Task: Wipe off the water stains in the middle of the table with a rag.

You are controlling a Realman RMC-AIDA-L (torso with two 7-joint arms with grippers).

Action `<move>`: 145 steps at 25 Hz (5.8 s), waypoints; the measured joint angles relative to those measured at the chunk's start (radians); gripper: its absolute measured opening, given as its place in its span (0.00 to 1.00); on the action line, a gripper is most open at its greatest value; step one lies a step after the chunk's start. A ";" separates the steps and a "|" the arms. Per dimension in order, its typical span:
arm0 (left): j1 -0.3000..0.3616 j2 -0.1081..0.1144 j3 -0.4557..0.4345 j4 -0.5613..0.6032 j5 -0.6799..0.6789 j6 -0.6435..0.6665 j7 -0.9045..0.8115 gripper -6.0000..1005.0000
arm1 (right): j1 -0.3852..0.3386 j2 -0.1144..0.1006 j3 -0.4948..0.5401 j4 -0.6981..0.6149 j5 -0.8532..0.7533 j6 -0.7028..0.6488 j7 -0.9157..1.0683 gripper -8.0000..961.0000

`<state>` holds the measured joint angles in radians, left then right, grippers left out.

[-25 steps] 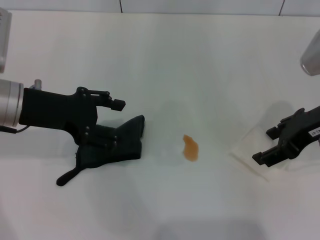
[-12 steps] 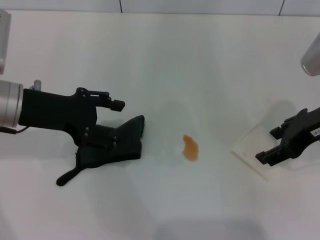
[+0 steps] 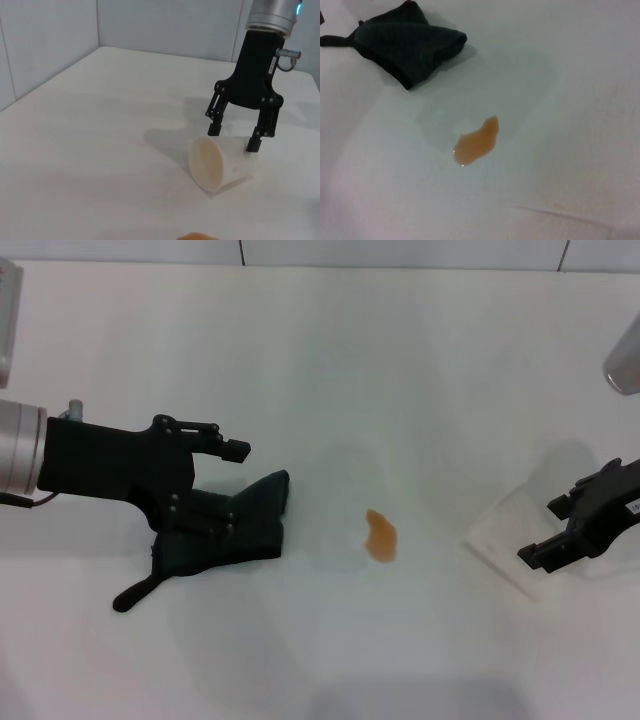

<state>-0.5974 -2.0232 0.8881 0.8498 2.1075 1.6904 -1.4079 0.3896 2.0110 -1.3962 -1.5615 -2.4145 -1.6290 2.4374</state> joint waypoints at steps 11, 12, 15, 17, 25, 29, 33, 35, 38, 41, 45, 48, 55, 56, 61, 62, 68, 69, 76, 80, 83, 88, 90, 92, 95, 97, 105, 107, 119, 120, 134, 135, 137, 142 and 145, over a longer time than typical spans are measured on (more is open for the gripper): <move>-0.001 0.000 0.000 0.000 0.000 0.000 0.001 0.81 | -0.005 0.001 -0.006 0.012 0.009 0.010 0.014 0.80; -0.002 0.000 0.000 0.000 0.000 0.000 0.001 0.81 | -0.005 0.001 -0.006 0.016 0.009 0.012 0.015 0.80; -0.002 0.000 0.000 0.000 0.000 -0.004 0.001 0.81 | -0.003 0.002 -0.007 0.033 0.010 0.021 0.015 0.80; -0.003 0.000 0.000 0.000 0.000 -0.006 0.001 0.81 | -0.001 0.002 -0.008 0.043 0.010 0.026 0.015 0.80; -0.004 0.000 0.000 0.000 0.000 -0.011 0.001 0.81 | 0.001 0.002 -0.015 0.054 0.012 0.044 0.015 0.80; -0.005 0.000 0.000 0.000 0.000 -0.013 0.001 0.81 | 0.002 0.002 -0.016 0.055 0.012 0.050 0.015 0.80; -0.005 0.000 0.000 0.000 0.000 -0.014 0.001 0.81 | 0.002 0.002 -0.018 0.064 0.012 0.057 0.015 0.80; -0.005 0.000 0.000 0.000 0.000 -0.014 0.001 0.81 | 0.002 0.002 -0.022 0.067 0.012 0.063 0.015 0.80; -0.005 0.000 0.000 0.000 0.000 -0.014 0.001 0.81 | 0.003 0.002 -0.031 0.073 0.012 0.068 0.015 0.80; -0.005 0.000 0.000 0.000 0.000 -0.014 0.001 0.81 | 0.008 0.002 -0.032 0.079 0.012 0.069 0.015 0.80; -0.005 0.000 0.000 0.000 0.000 -0.014 0.001 0.81 | 0.010 0.002 -0.033 0.080 0.012 0.069 0.015 0.80; -0.005 0.000 0.000 0.000 0.000 -0.015 0.001 0.81 | 0.011 0.002 -0.034 0.080 0.012 0.069 0.015 0.80; -0.005 0.000 0.000 0.000 0.000 -0.015 0.001 0.81 | 0.012 0.002 -0.035 0.080 0.012 0.069 0.015 0.80; -0.005 0.000 0.000 0.000 0.000 -0.015 0.001 0.81 | 0.012 0.002 -0.036 0.080 0.012 0.069 0.015 0.80; -0.005 0.000 0.000 0.000 0.000 -0.016 0.001 0.81 | 0.012 0.002 -0.044 0.085 0.012 0.069 0.016 0.80; -0.005 0.000 0.001 0.000 0.000 -0.016 0.001 0.81 | 0.013 0.002 -0.044 0.087 0.012 0.069 0.016 0.80; -0.005 -0.001 0.002 0.000 0.000 -0.018 0.001 0.81 | 0.015 0.002 -0.044 0.092 0.012 0.073 0.016 0.80; -0.005 -0.001 0.002 0.000 0.000 -0.019 0.001 0.81 | 0.015 0.002 -0.044 0.093 0.012 0.074 0.016 0.80; -0.005 -0.002 0.002 0.000 0.000 -0.020 0.001 0.81 | 0.024 0.002 -0.044 0.115 0.012 0.075 0.017 0.80; -0.005 -0.002 0.002 0.000 0.000 -0.020 0.001 0.81 | 0.027 0.003 -0.053 0.115 0.012 0.075 0.017 0.80; -0.005 -0.002 0.002 0.000 0.000 -0.021 0.001 0.81 | 0.028 0.003 -0.056 0.107 0.012 0.075 0.017 0.80; -0.005 -0.002 0.002 0.000 0.000 -0.021 0.001 0.81 | 0.034 0.003 -0.057 0.106 0.012 0.073 0.017 0.77; -0.005 -0.001 0.002 0.000 0.000 -0.022 0.001 0.81 | 0.036 0.003 -0.057 0.105 0.012 0.072 0.017 0.76; -0.005 -0.001 0.002 0.000 0.000 -0.023 0.001 0.81 | 0.037 0.003 -0.057 0.105 0.012 0.072 0.017 0.74; -0.005 -0.001 0.002 0.000 0.000 -0.024 0.001 0.81 | 0.037 0.003 -0.055 0.102 0.012 0.072 0.017 0.71; -0.005 -0.002 0.002 0.000 0.000 -0.025 0.001 0.81 | 0.037 0.003 -0.052 0.096 0.011 0.073 0.016 0.70; -0.005 -0.001 0.002 0.000 0.000 -0.028 0.001 0.81 | 0.039 0.002 -0.012 0.037 0.012 0.077 0.008 0.65; -0.005 -0.001 0.002 0.000 0.000 -0.031 0.001 0.81 | 0.040 0.002 0.013 0.025 0.015 0.083 0.004 0.64; 0.003 -0.001 -0.005 -0.001 0.000 -0.048 0.013 0.81 | -0.009 0.001 0.143 0.131 0.173 0.287 -0.170 0.63; 0.002 -0.001 -0.005 -0.002 0.000 -0.048 0.011 0.81 | -0.026 0.000 0.181 0.177 0.256 0.312 -0.248 0.63; 0.001 -0.005 -0.009 -0.002 -0.007 -0.063 0.005 0.81 | -0.074 -0.003 0.388 0.599 0.731 0.335 -0.796 0.63; 0.002 -0.005 -0.009 -0.002 -0.008 -0.064 0.006 0.81 | -0.072 -0.003 0.391 0.614 0.741 0.337 -0.815 0.63; 0.006 -0.006 -0.009 -0.002 -0.009 -0.070 0.008 0.81 | -0.070 -0.003 0.392 0.630 0.746 0.346 -0.833 0.63; 0.016 -0.010 -0.020 -0.001 -0.012 -0.075 0.011 0.81 | -0.067 -0.002 0.387 0.669 0.749 0.374 -0.866 0.63; 0.018 -0.012 -0.022 -0.001 -0.016 -0.076 0.013 0.81 | -0.067 -0.002 0.392 0.696 0.751 0.388 -0.890 0.63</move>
<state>-0.5791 -2.0350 0.8665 0.8492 2.0918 1.6149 -1.3948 0.3223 2.0092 -1.0038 -0.8656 -1.6638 -1.2414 1.5478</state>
